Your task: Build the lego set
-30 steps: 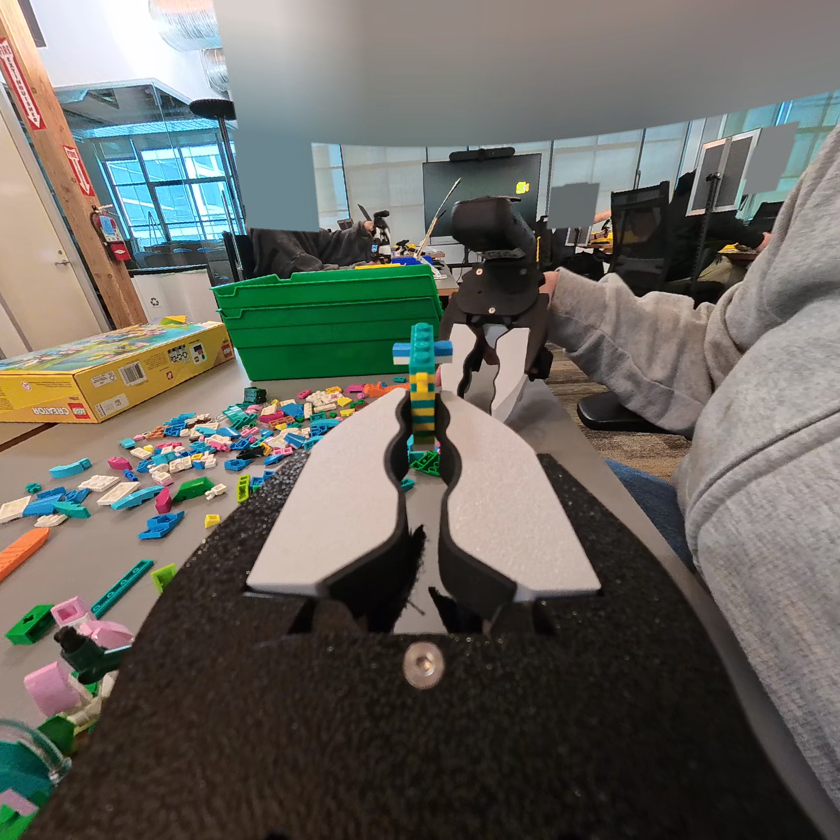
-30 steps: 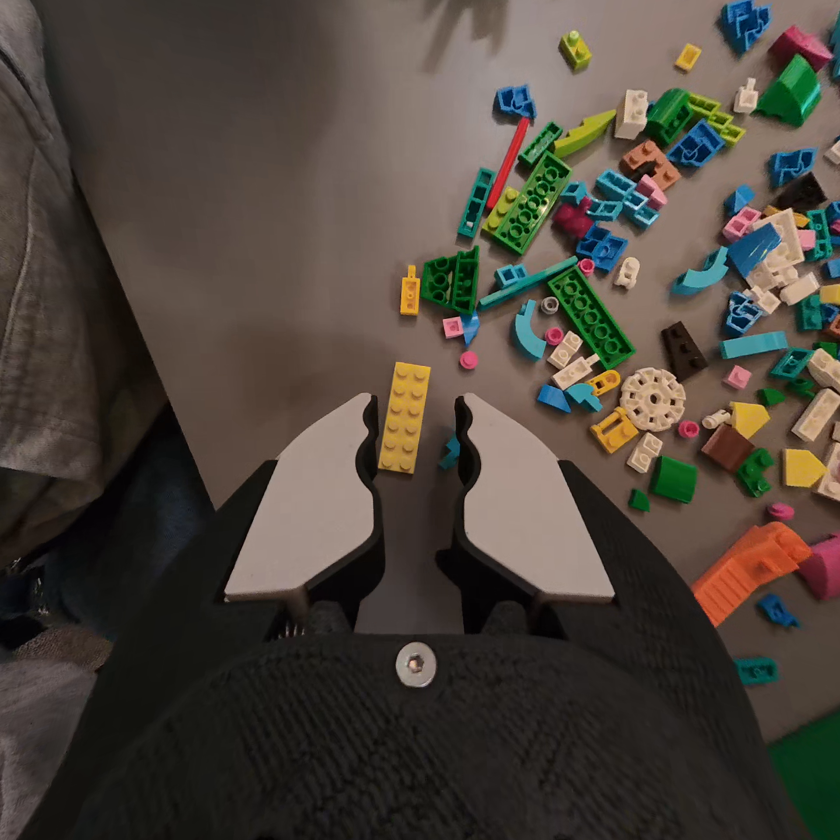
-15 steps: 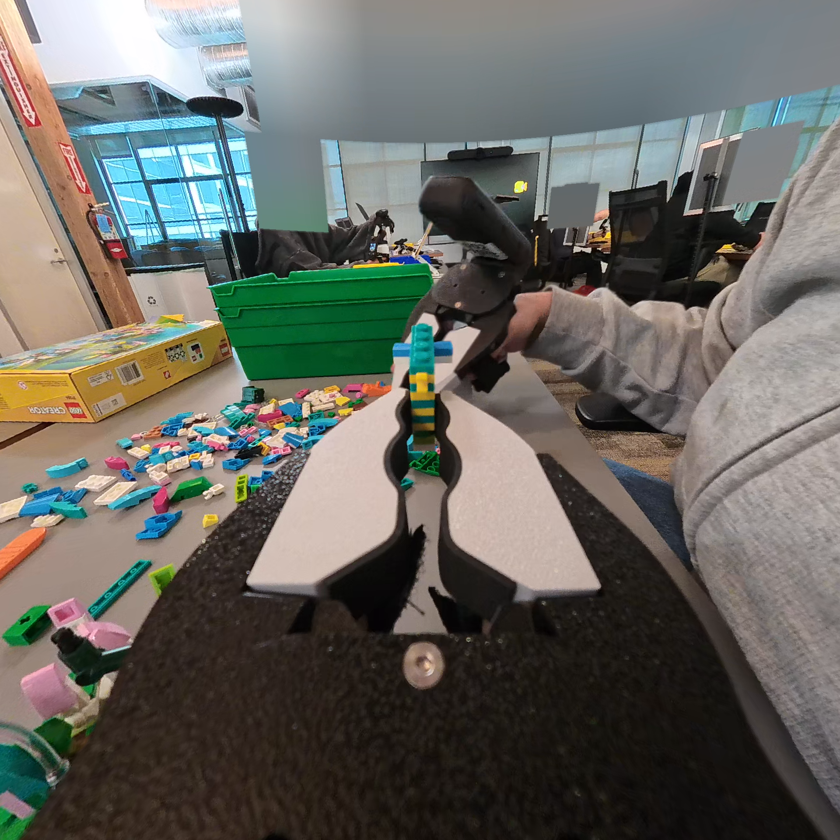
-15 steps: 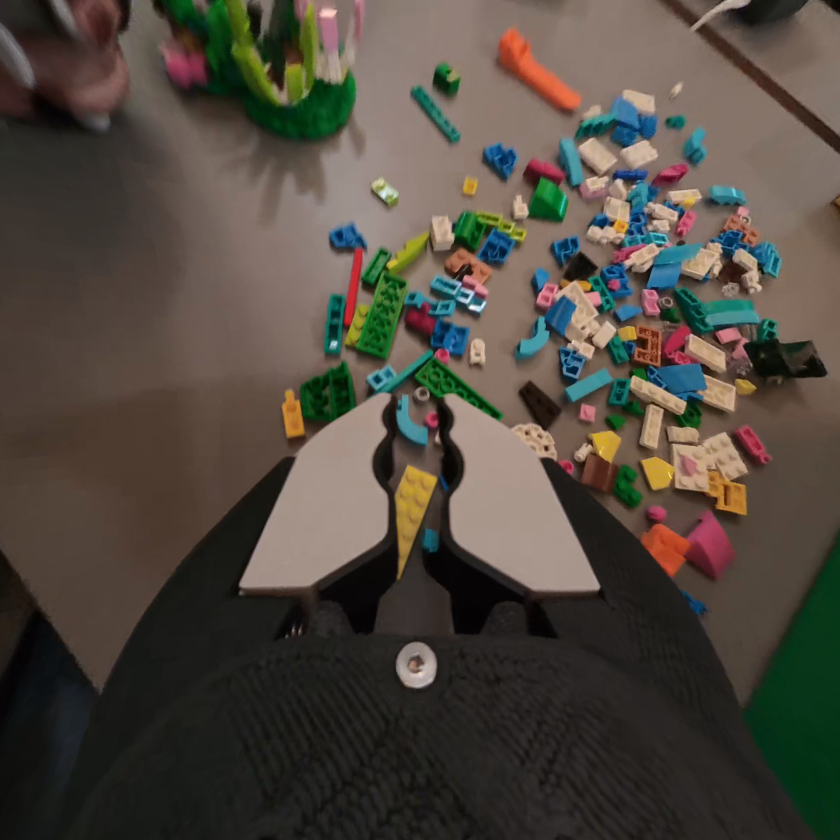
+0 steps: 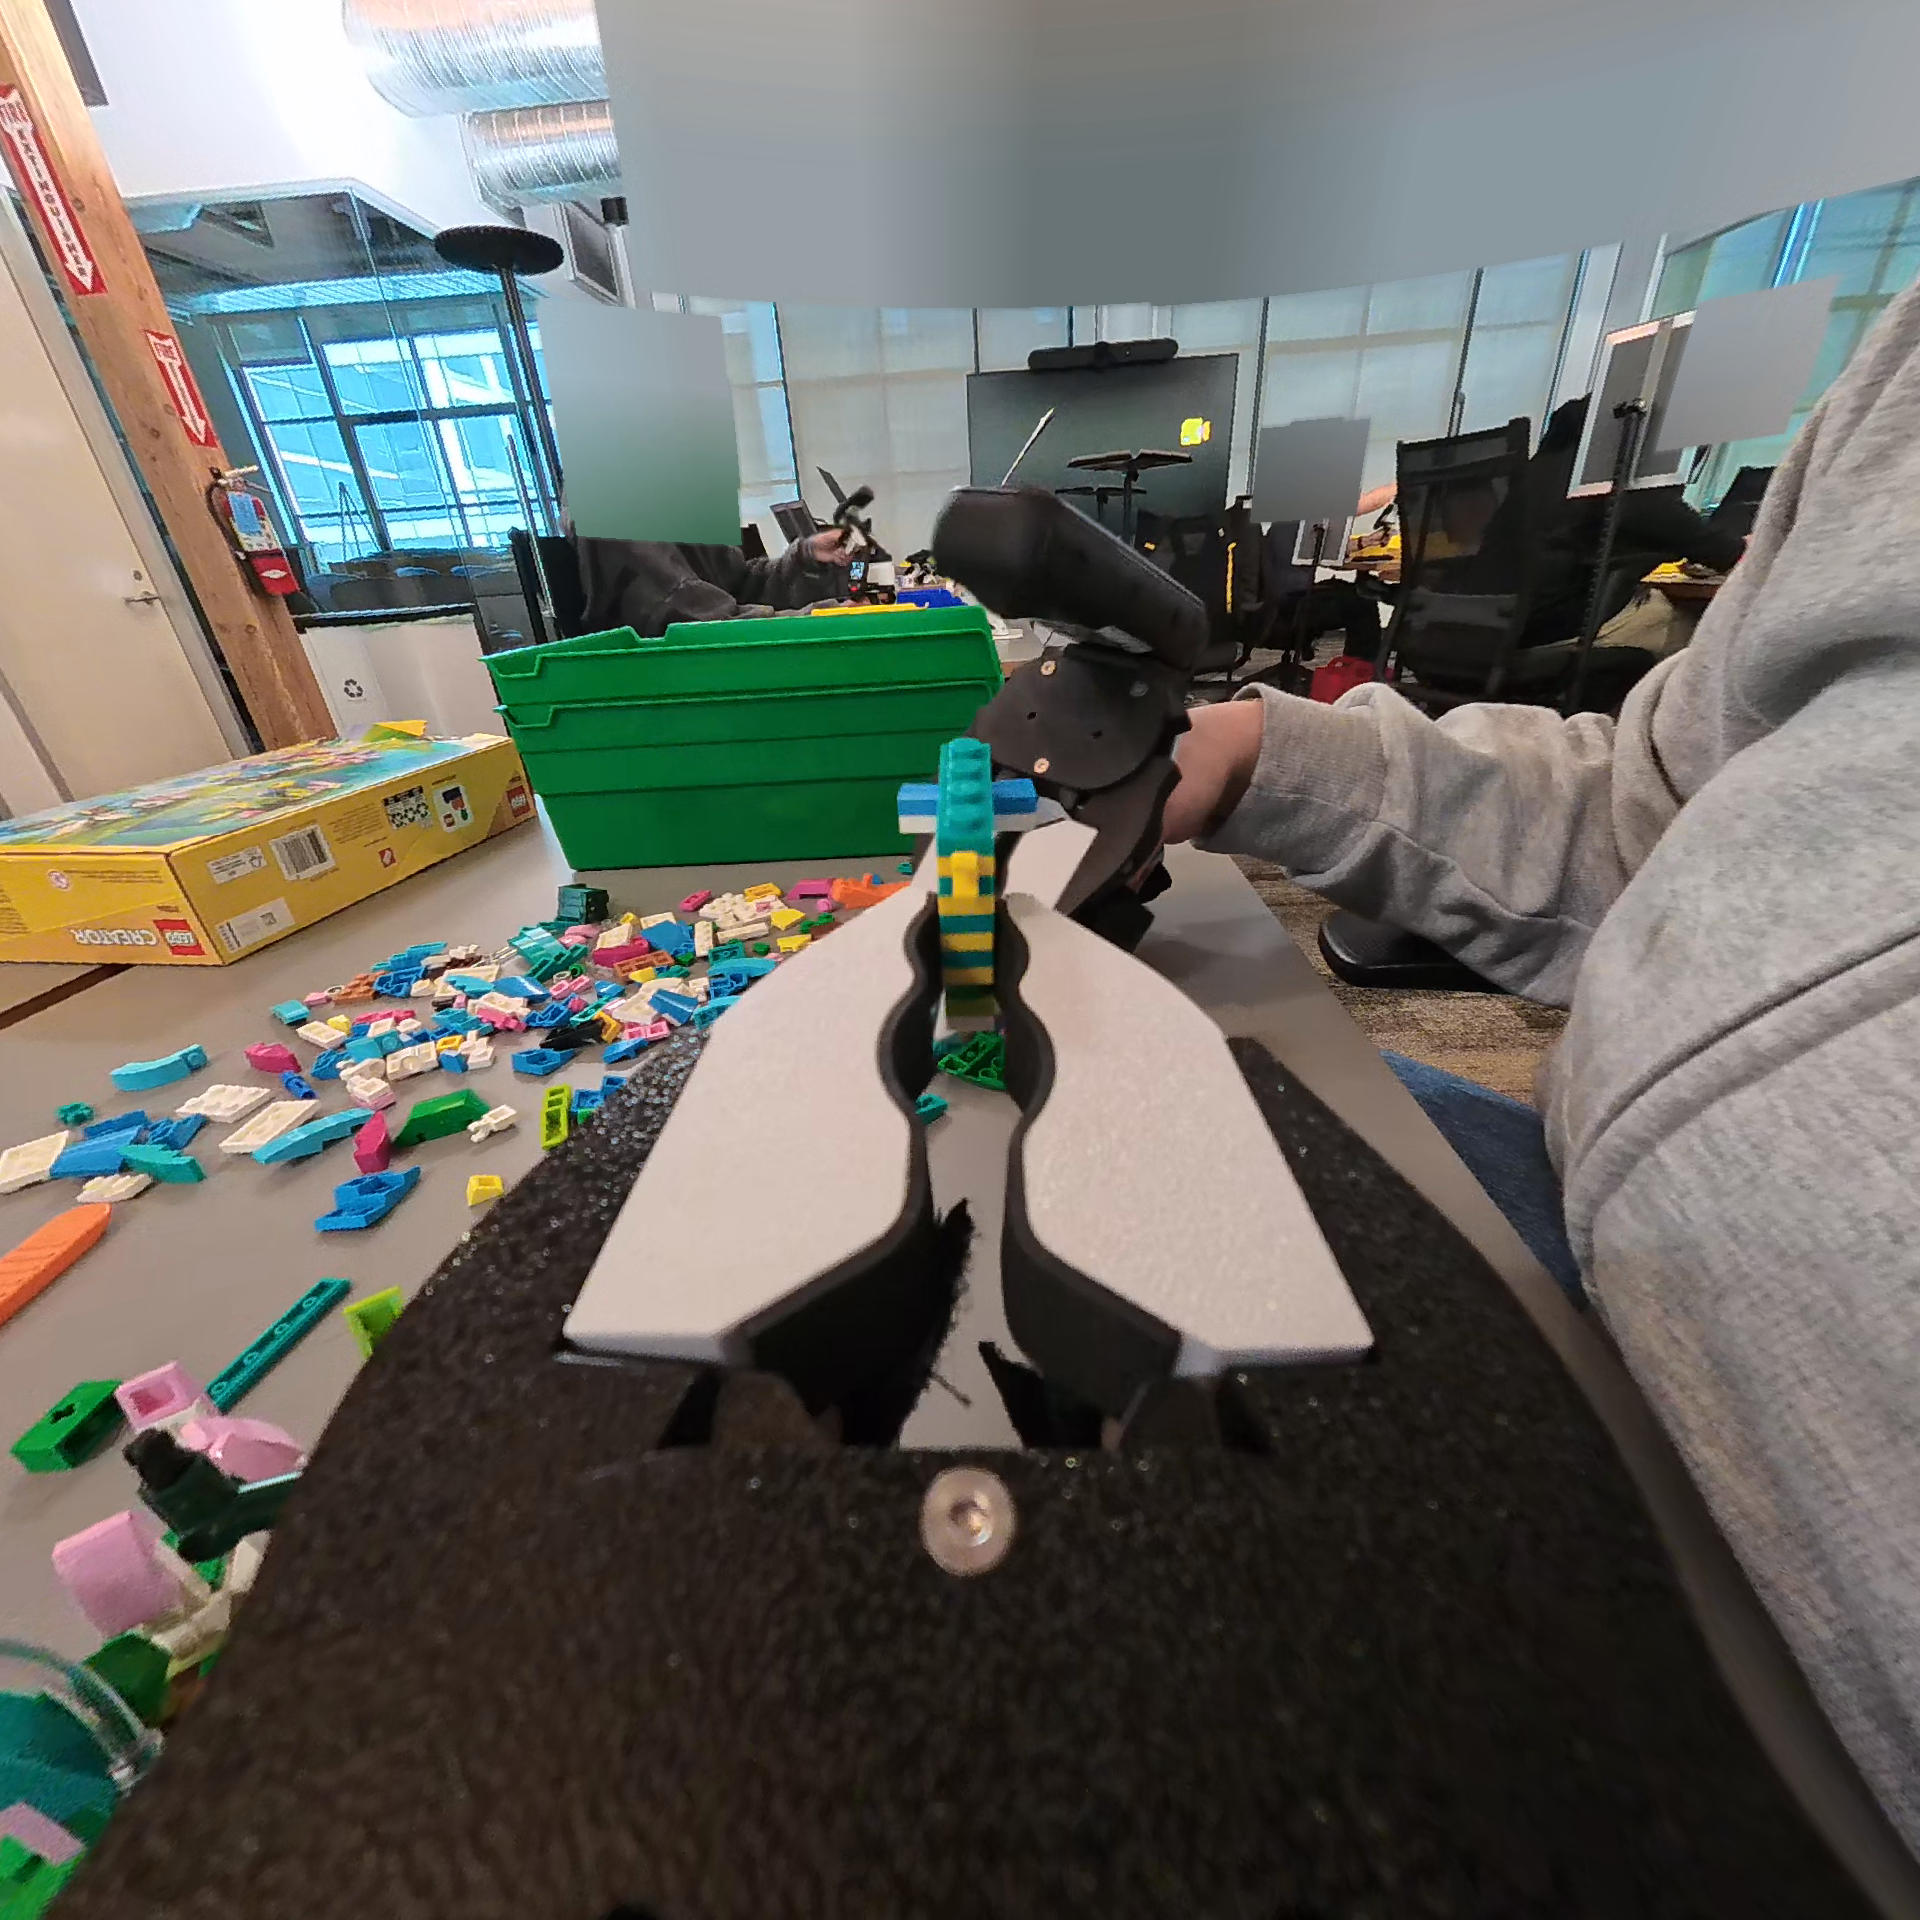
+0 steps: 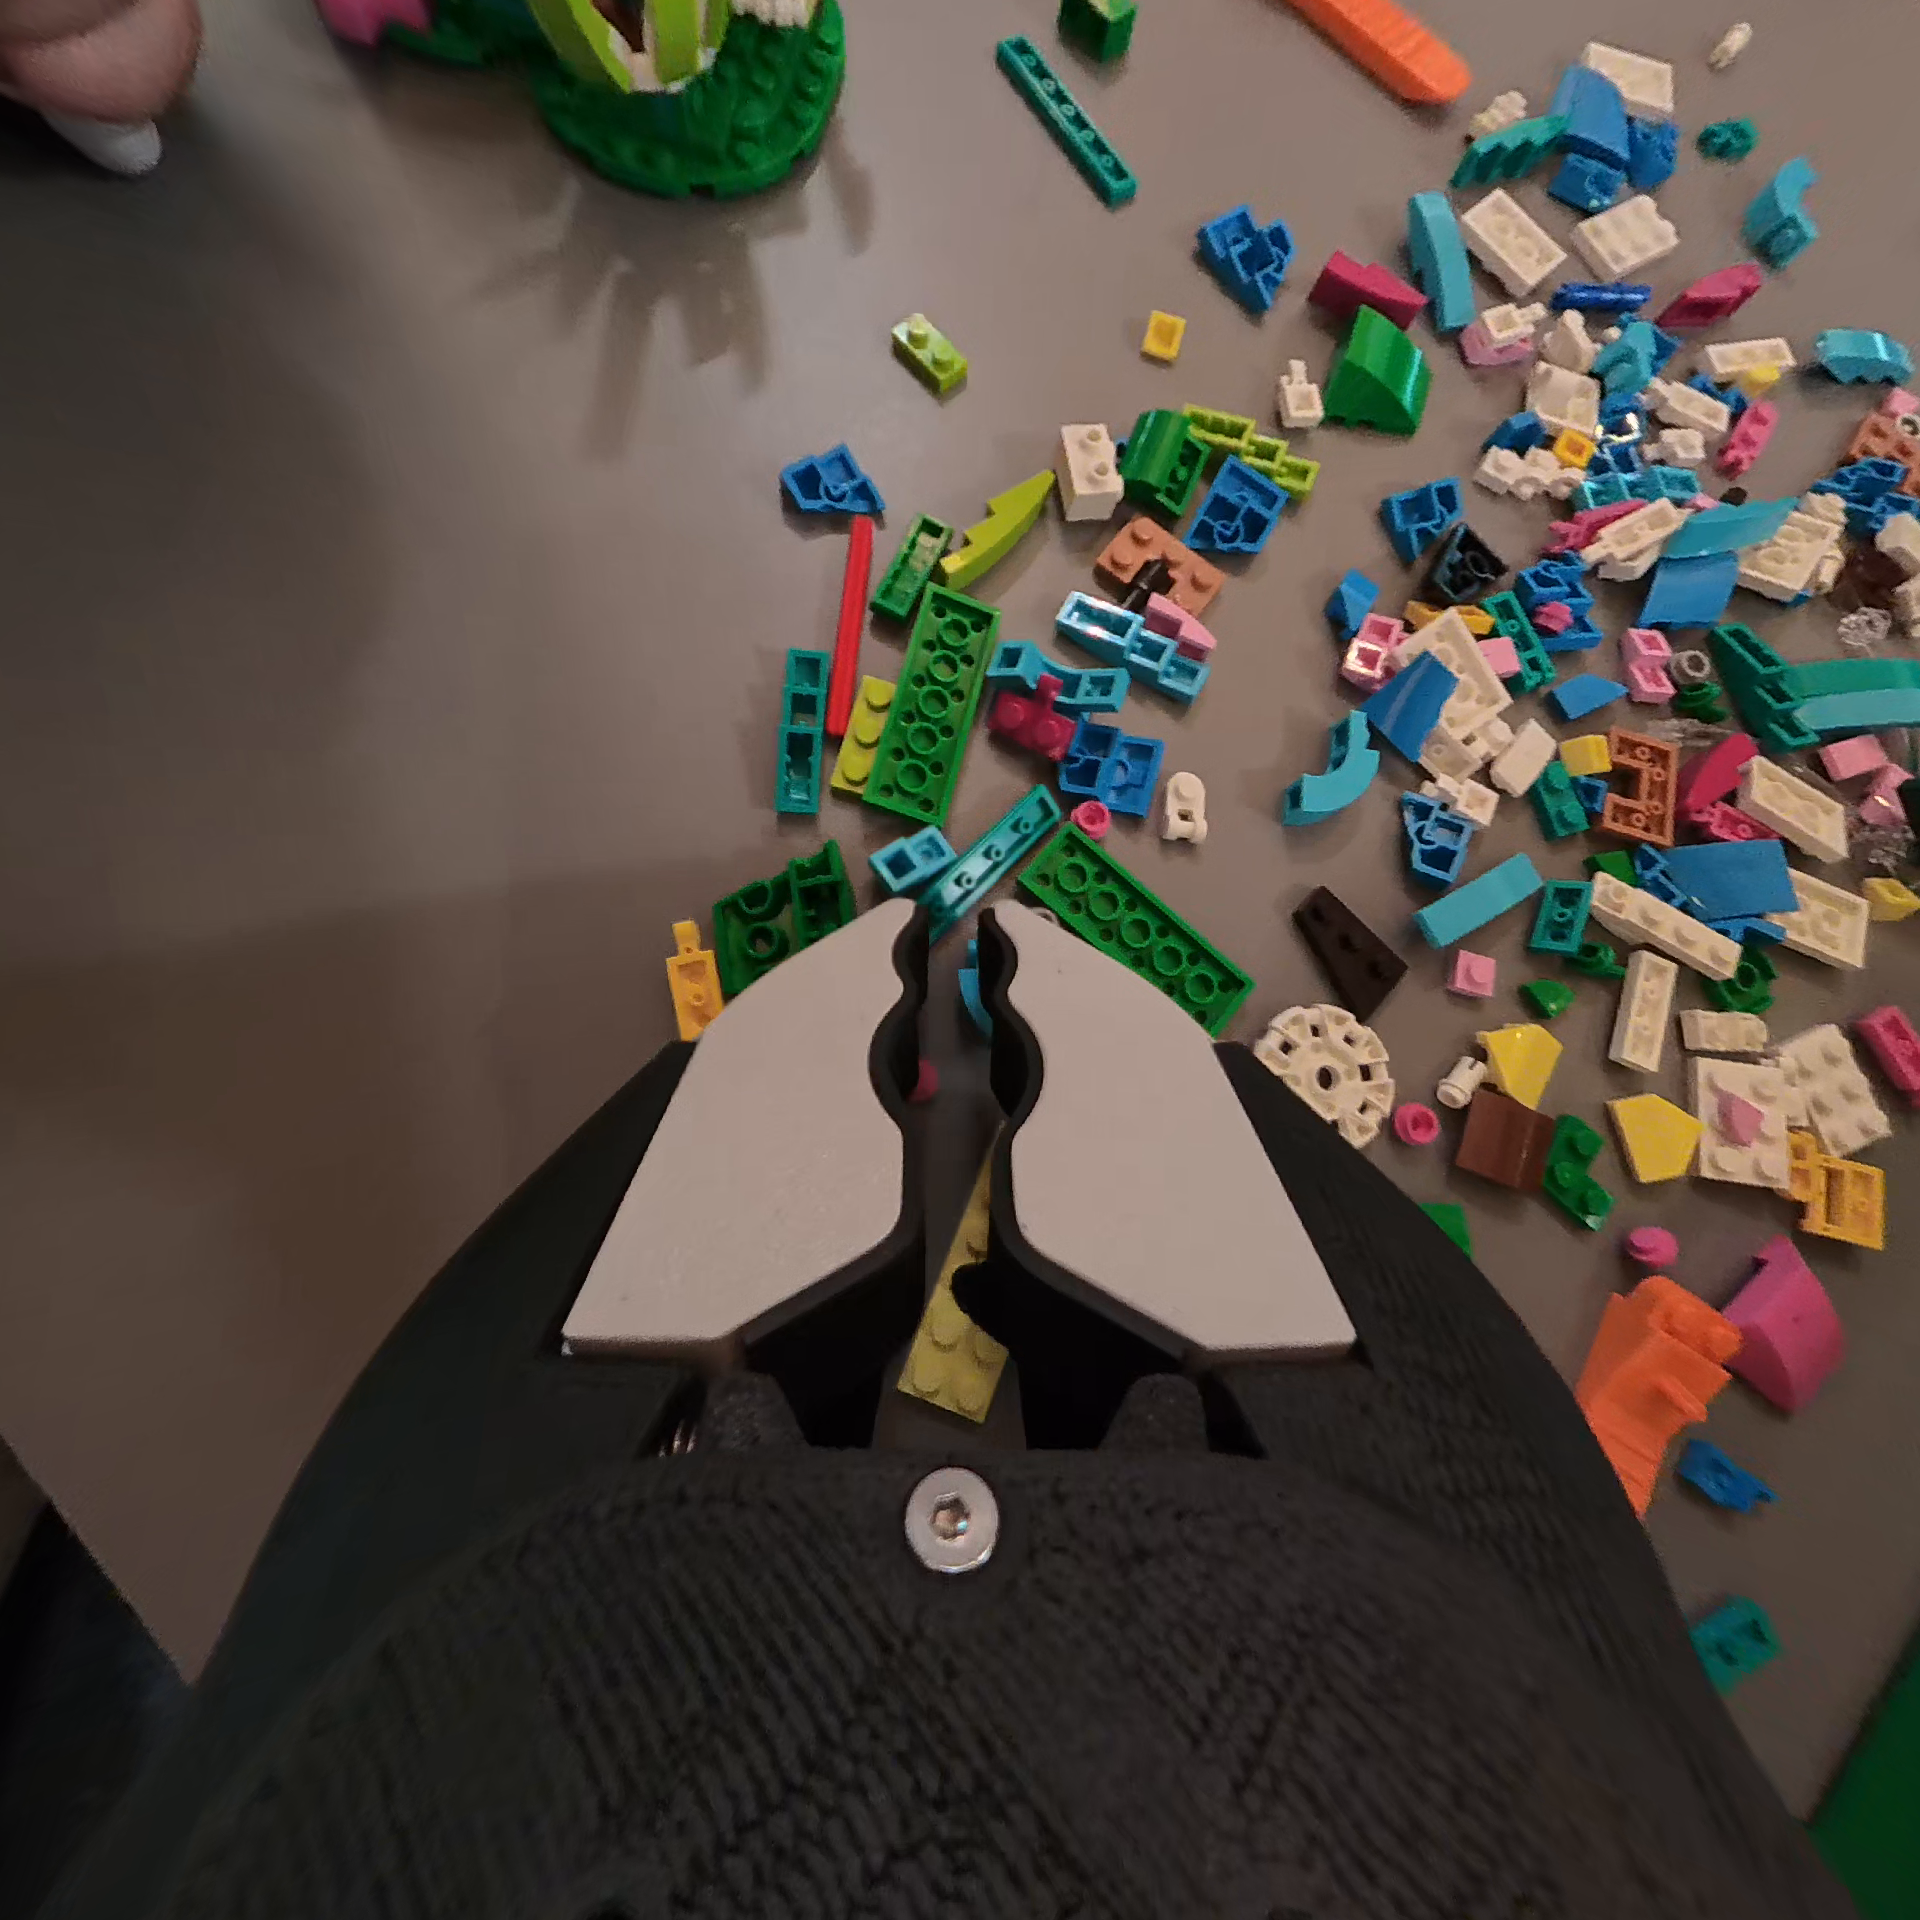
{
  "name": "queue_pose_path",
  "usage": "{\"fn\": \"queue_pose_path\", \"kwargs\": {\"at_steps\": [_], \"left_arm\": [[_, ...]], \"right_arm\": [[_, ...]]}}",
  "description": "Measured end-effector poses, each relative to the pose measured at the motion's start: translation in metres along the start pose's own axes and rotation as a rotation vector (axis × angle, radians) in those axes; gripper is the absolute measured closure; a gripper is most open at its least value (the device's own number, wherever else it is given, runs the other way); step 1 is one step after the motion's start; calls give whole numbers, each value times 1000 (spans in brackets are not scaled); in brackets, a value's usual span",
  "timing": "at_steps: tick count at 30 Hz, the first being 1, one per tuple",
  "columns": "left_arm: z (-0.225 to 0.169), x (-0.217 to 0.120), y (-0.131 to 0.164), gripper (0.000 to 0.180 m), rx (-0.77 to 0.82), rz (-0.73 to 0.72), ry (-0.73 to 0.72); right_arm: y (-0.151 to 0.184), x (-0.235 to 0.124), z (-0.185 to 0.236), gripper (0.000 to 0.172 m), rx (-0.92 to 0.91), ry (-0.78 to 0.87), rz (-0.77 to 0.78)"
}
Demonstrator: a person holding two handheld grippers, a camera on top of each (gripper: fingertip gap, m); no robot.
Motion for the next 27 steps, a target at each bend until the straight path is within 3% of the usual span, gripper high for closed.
{"fn": "queue_pose_path", "kwargs": {"at_steps": [4, 7, 10, 18, 22, 27], "left_arm": [[0, 0, 0, 172, -1, -2, -2], [-1, 0, 0, 172, 2, -3, 0], [-1, 0, 0, 172, -1, -3, 0], [0, 0, -1, 172, -11, -8, -2], [0, 0, -2, 172, -19, -14, -6], [3, -1, -2, 172, -39, -24, -12]], "right_arm": [[-1, -1, 8, 163, -17, -56, -5], [-3, -4, -2, 162, -26, 13, -37], [-8, -10, -24, 161, 3, 164, -155], [-4, -54, -88, 164, 114, 788, -497], [5, -70, -93, 172, 159, 908, -615], [7, -70, -93, 172, 167, 932, -633]]}}
Point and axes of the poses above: each gripper's, where its closed fingertips meet, x out along the fingers, y out of its underside, z = x × y across the jaws, the point moved 5 cm from there along -x, back along the fingers, and after that the axes turned 3 degrees about y, right-handed, at the moved point
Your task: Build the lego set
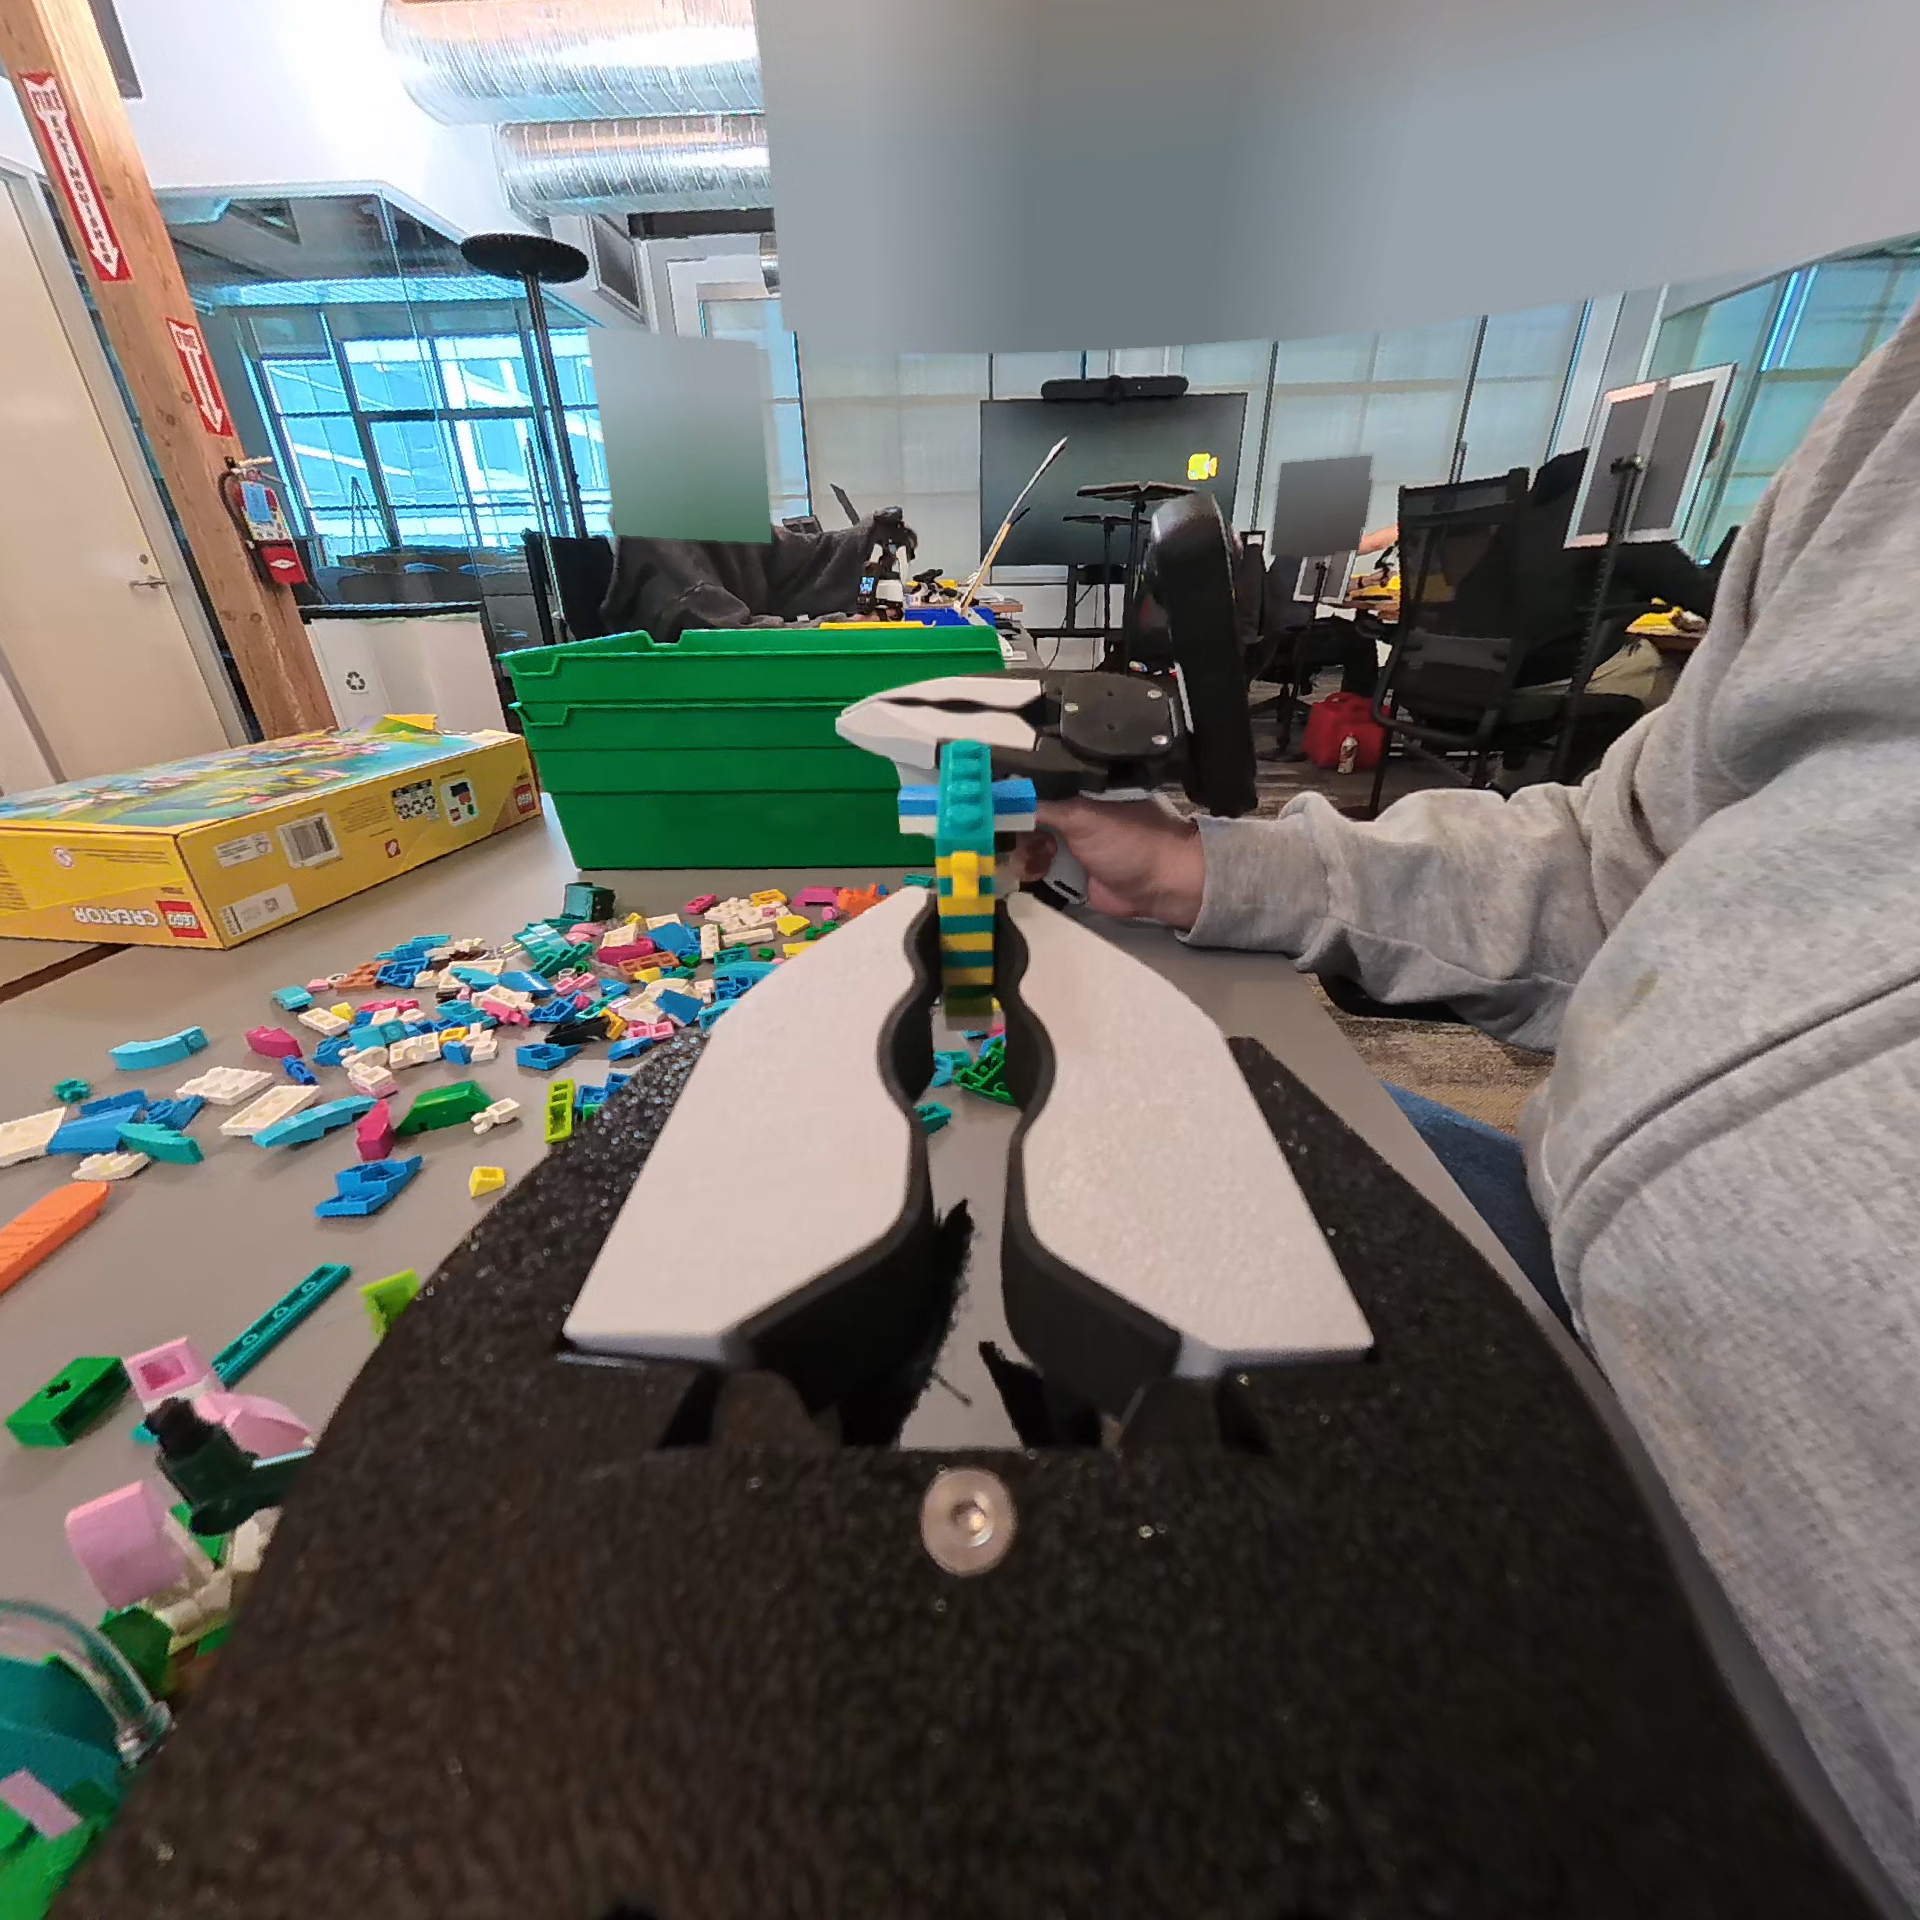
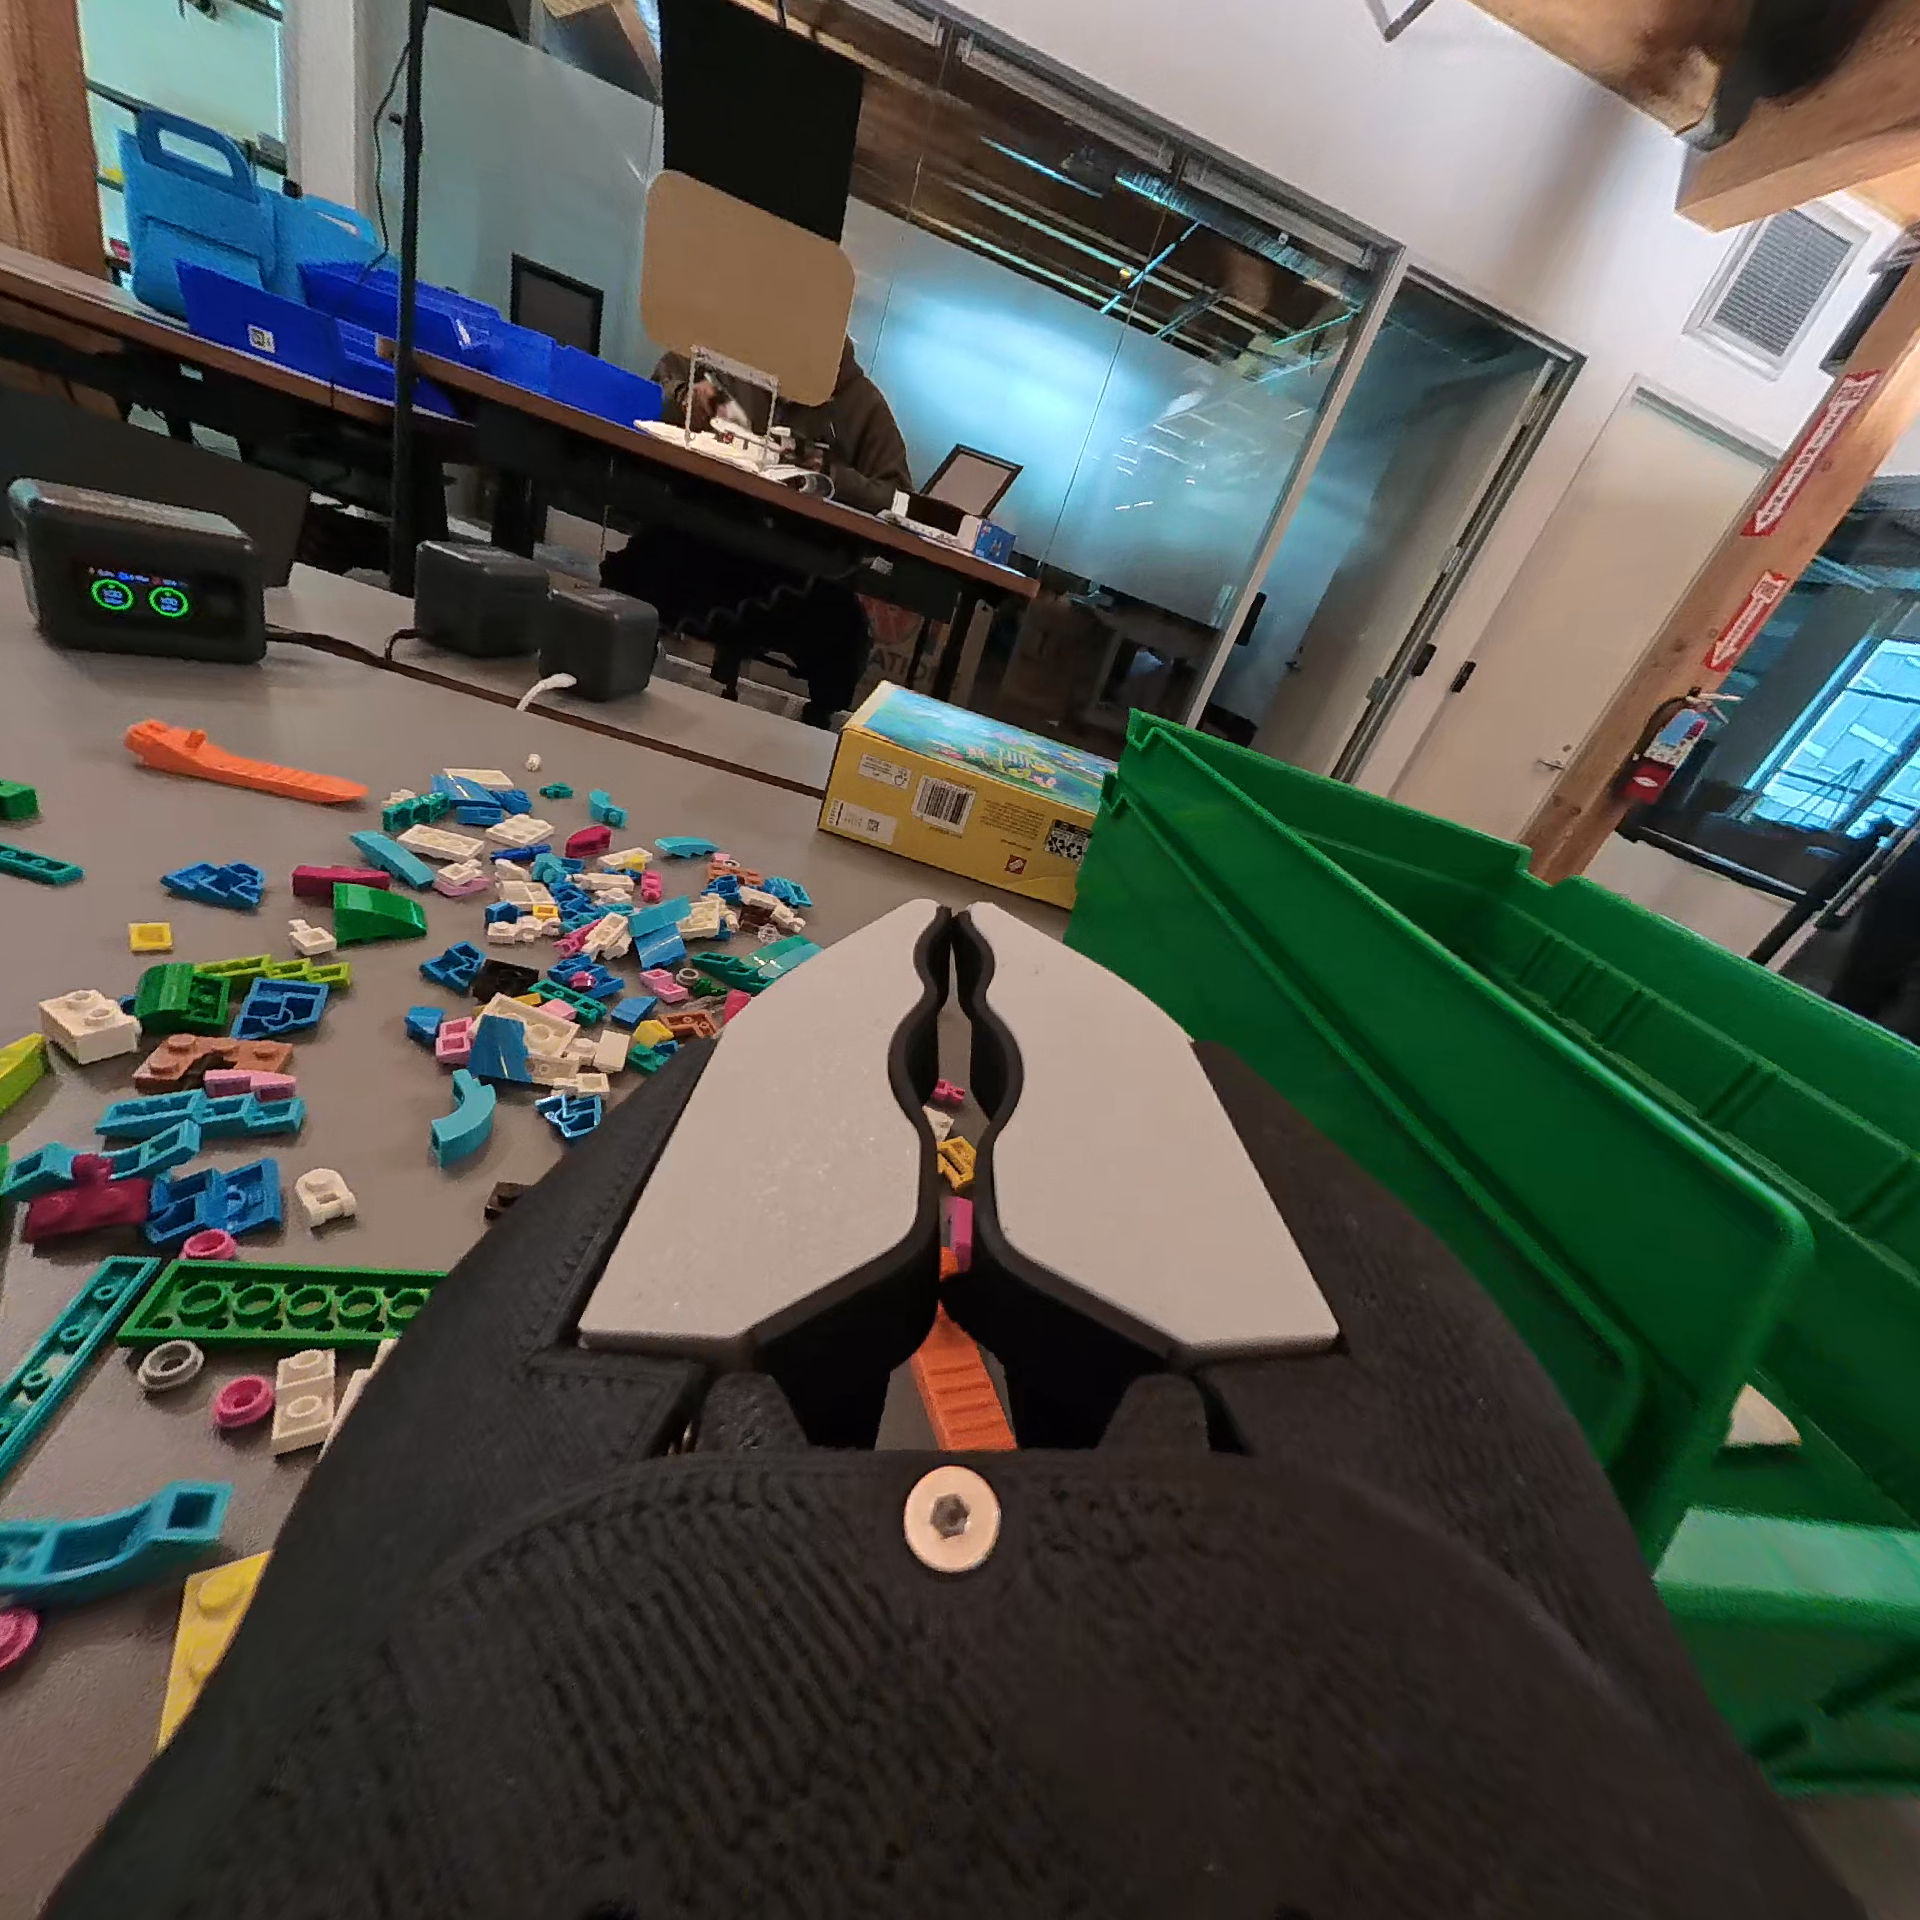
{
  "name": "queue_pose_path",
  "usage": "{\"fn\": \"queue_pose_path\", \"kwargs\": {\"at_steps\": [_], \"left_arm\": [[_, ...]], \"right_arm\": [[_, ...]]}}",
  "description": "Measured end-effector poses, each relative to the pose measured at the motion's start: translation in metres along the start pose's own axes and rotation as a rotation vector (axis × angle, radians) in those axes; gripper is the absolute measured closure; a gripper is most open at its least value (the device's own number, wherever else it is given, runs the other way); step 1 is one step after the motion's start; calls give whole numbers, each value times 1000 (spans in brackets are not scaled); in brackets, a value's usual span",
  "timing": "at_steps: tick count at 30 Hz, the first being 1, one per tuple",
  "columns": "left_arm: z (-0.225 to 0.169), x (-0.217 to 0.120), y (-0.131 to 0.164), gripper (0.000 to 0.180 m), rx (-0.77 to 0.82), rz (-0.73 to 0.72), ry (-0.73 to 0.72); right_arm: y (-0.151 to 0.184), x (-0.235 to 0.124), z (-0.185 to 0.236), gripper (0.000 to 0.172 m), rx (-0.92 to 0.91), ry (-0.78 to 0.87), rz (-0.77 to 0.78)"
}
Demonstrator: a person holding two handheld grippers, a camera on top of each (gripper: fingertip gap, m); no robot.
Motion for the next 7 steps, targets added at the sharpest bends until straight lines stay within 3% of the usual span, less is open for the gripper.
{"fn": "queue_pose_path", "kwargs": {"at_steps": [7], "left_arm": [[1, 0, 0, 172, -7, -4, -5]], "right_arm": [[-1, 0, 12, 172, -146, 7, -33]]}}
Point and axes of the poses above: each gripper's, where its closed fingertips meet, x out along the fingers, y out of its underside, z = x × y across the jaws, the point moved 5 cm from there along -x, back along the fingers, and after that the axes turned 3 degrees about y, right-handed, at the moved point
